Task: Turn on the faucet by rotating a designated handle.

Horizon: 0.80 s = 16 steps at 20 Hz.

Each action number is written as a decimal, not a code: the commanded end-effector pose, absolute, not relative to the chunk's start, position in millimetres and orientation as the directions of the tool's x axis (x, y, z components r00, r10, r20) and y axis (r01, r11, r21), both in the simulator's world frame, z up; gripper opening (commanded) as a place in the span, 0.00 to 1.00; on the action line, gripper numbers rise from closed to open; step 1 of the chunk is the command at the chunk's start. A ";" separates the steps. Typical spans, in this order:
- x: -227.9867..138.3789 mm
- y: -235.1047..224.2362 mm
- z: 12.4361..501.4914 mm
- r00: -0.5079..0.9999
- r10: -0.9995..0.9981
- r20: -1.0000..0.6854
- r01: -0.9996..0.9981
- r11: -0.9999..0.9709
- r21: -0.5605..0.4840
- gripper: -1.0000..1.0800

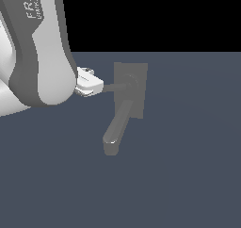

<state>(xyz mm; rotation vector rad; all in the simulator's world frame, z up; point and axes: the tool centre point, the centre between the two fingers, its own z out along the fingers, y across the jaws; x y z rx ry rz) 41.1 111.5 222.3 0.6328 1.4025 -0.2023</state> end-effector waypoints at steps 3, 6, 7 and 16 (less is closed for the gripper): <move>44.0 140.1 201.6 0.133 0.172 -0.976 0.390 0.896 0.211 0.00; 44.1 155.8 189.4 0.108 0.137 -0.985 0.330 0.929 0.165 0.00; 44.0 160.4 185.8 0.101 0.126 -0.987 0.312 0.938 0.152 0.00; 40.9 191.3 163.8 0.066 0.058 -0.996 0.190 0.979 0.070 0.00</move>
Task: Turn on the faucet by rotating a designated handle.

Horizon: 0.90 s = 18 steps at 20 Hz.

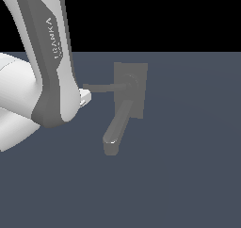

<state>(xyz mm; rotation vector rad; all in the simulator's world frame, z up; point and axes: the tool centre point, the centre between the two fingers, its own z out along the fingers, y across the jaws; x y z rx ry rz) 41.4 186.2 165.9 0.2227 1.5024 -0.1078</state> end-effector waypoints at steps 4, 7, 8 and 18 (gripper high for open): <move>40.0 194.0 157.6 0.057 0.043 -0.997 0.170 0.984 0.052 0.00; 40.1 183.8 149.5 0.043 0.033 -0.999 0.182 0.982 0.040 0.00; 40.2 177.7 146.1 0.037 0.030 -0.999 0.191 0.981 0.037 0.00; 43.3 118.3 134.0 0.037 0.016 -0.999 0.263 0.964 0.026 0.00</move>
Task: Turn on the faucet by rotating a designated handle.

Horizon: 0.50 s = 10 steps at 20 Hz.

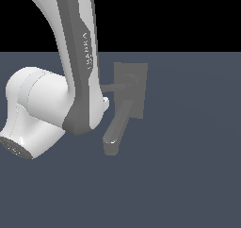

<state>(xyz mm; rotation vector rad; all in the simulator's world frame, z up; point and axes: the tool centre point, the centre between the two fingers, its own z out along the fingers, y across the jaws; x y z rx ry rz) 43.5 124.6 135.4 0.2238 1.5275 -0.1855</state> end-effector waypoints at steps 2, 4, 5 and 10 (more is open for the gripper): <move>41.9 112.8 128.9 0.028 0.006 -1.000 0.263 0.965 0.013 0.00; 39.5 109.0 121.6 0.011 -0.008 -1.000 0.261 0.965 -0.005 0.00; 38.5 107.9 118.7 0.004 -0.013 -1.000 0.260 0.965 -0.012 0.00; 37.1 106.6 114.7 -0.006 -0.020 -1.000 0.259 0.966 -0.021 0.00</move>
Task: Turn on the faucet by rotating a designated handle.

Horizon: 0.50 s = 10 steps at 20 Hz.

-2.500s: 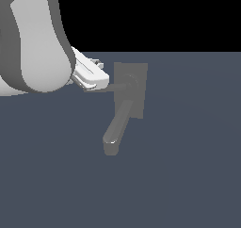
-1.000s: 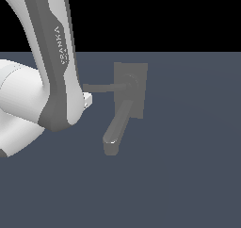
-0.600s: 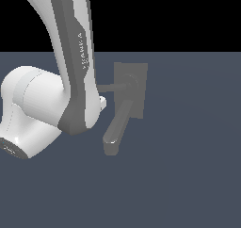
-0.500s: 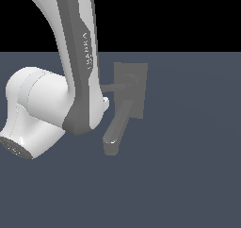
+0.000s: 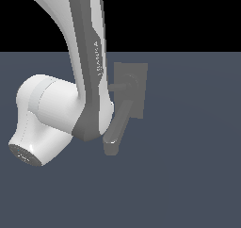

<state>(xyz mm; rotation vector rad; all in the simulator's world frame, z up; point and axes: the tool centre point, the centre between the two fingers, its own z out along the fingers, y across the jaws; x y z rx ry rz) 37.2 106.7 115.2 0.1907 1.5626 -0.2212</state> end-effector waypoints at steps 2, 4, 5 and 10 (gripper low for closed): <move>37.1 106.6 115.0 -0.005 -0.020 -1.000 0.259 0.966 -0.020 0.00; 37.4 107.7 123.4 -0.005 -0.020 -1.000 0.259 0.966 -0.020 0.00; 37.5 108.2 127.6 -0.005 -0.020 -1.000 0.259 0.966 -0.020 0.00; 38.3 111.2 148.3 -0.005 -0.020 -1.000 0.259 0.966 -0.021 0.00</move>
